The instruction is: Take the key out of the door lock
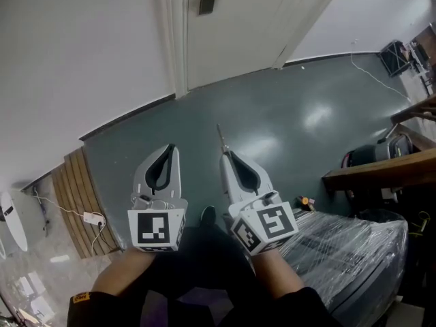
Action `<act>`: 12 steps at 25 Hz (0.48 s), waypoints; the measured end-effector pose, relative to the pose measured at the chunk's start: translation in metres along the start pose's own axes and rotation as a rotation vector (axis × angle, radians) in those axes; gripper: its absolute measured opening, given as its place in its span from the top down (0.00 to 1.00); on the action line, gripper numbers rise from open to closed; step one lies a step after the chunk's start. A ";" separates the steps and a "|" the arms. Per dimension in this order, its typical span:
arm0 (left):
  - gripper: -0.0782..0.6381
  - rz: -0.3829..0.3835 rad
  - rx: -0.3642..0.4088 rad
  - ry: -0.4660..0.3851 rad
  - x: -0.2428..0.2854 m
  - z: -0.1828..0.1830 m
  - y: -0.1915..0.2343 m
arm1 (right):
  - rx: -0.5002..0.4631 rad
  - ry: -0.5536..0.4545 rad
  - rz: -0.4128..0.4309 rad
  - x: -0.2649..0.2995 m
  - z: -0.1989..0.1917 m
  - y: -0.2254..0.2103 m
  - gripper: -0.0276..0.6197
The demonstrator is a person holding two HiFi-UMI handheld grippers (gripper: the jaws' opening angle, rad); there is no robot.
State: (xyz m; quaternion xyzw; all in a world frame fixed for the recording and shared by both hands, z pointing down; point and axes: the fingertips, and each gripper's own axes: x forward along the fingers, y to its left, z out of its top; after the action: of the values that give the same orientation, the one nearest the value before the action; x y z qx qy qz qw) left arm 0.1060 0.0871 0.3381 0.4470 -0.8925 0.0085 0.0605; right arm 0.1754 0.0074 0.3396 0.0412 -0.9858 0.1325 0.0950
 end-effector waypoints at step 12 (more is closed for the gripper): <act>0.87 -0.046 0.007 -0.012 -0.003 0.000 0.015 | -0.027 -0.005 -0.042 0.007 0.001 0.016 0.94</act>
State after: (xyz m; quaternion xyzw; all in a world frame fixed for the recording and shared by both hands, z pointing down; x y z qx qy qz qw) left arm 0.0958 0.0978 0.3382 0.4675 -0.8823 0.0077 0.0537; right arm 0.1665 0.0222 0.3360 0.0610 -0.9866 0.1170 0.0961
